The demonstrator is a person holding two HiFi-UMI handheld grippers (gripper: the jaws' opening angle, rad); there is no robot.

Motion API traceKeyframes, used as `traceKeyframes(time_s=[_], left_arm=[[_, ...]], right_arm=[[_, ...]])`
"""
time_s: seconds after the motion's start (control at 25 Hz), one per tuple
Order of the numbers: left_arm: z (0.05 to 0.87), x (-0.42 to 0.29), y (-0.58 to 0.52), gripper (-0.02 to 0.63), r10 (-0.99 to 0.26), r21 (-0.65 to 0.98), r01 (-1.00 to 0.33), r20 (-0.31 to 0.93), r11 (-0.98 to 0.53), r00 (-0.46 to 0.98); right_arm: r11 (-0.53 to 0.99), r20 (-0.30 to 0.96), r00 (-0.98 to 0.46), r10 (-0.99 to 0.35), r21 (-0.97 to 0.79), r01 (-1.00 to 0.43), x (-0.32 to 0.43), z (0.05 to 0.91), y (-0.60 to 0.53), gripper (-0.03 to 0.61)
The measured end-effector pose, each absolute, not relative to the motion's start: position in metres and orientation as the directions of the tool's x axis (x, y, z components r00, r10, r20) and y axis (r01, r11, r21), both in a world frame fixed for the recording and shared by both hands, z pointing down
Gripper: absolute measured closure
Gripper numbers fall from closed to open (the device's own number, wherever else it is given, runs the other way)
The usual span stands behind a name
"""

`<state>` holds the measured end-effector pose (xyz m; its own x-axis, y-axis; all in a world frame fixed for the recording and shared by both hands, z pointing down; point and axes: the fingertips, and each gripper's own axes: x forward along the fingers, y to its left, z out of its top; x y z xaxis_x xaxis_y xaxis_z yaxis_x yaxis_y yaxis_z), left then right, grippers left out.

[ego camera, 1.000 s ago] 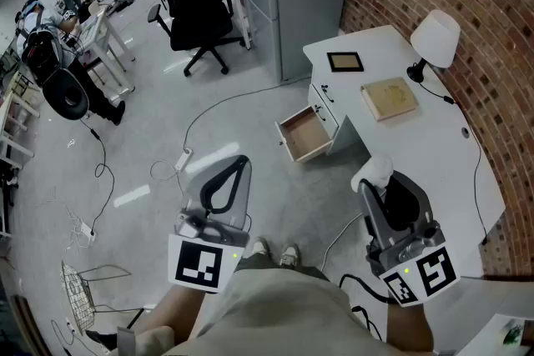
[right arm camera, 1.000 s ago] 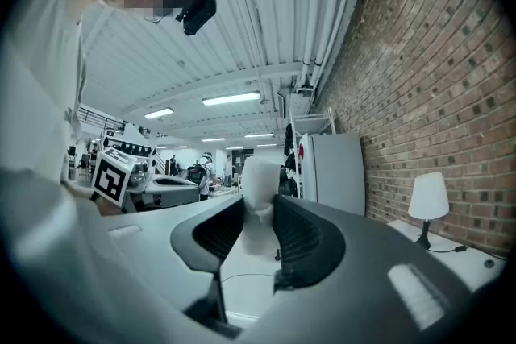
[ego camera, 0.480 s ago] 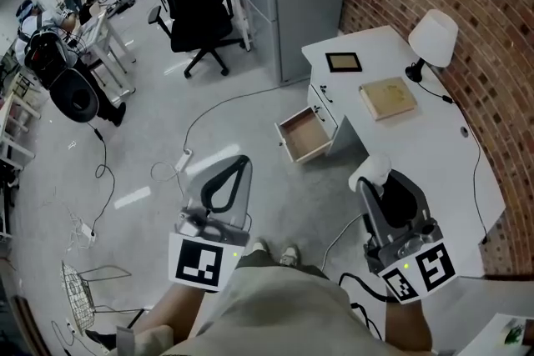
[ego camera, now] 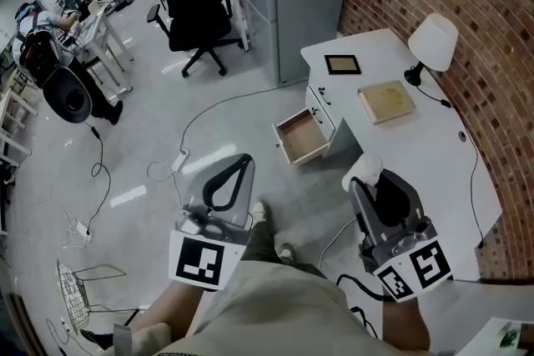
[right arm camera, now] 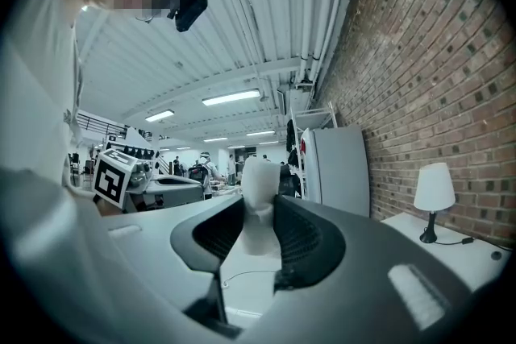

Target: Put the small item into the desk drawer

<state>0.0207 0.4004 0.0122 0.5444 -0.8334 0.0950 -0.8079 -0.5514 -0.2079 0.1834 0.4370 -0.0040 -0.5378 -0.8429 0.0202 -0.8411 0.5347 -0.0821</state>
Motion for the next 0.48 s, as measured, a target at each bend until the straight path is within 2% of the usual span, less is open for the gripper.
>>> traceKeyframes(time_s=[0.48], left_arm=[[0.029,0.010,0.335,0.611,-0.812,-0.193,-0.789,0.101,-0.583,0.575]], right_arm=[[0.510,0.053,-0.515,-0.856,-0.083,-0.856,0.170,0.016,0.371,0.456]])
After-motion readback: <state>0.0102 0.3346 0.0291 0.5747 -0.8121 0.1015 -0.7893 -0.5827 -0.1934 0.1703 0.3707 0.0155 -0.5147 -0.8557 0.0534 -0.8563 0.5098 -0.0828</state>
